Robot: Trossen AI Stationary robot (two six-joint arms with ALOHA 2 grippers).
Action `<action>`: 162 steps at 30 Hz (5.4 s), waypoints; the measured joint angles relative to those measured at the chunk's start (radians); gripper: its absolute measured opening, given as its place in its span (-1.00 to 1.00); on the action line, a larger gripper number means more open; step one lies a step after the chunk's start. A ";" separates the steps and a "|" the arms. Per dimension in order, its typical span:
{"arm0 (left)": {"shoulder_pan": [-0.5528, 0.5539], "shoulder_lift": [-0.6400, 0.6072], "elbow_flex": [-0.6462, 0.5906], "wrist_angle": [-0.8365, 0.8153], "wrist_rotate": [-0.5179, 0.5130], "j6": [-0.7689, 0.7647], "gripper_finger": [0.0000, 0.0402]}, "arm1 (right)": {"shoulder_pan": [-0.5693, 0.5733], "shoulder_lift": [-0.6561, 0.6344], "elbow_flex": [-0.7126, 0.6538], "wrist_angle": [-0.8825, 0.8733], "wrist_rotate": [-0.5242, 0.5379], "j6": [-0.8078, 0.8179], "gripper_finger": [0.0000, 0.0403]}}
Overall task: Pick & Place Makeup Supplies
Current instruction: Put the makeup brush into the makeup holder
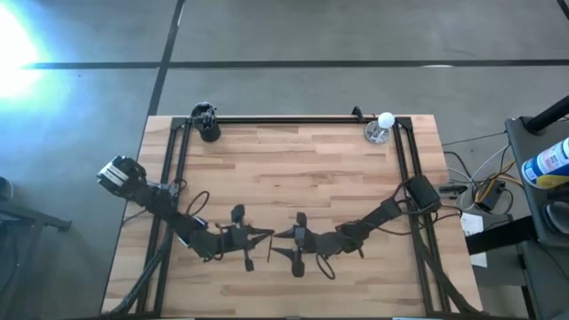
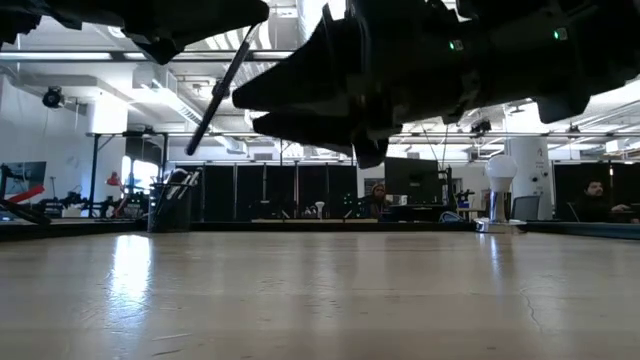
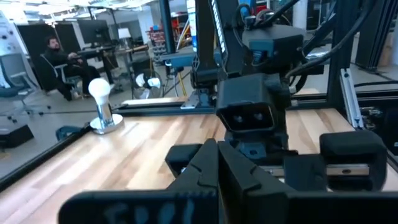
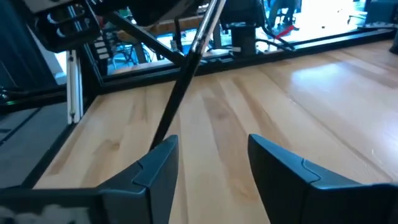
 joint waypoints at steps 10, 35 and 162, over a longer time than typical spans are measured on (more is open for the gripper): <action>0.011 0.000 0.011 0.010 0.009 0.026 -1.00 | -0.001 0.000 0.024 0.000 -0.001 -0.018 -0.05; 0.013 0.000 0.012 0.047 0.029 0.060 -1.00 | 0.014 -0.065 0.010 -0.107 -0.024 0.016 -0.01; 1.597 -0.583 -0.320 -0.390 0.585 0.018 -0.97 | 0.005 -0.052 0.045 -0.164 0.029 -0.149 -0.96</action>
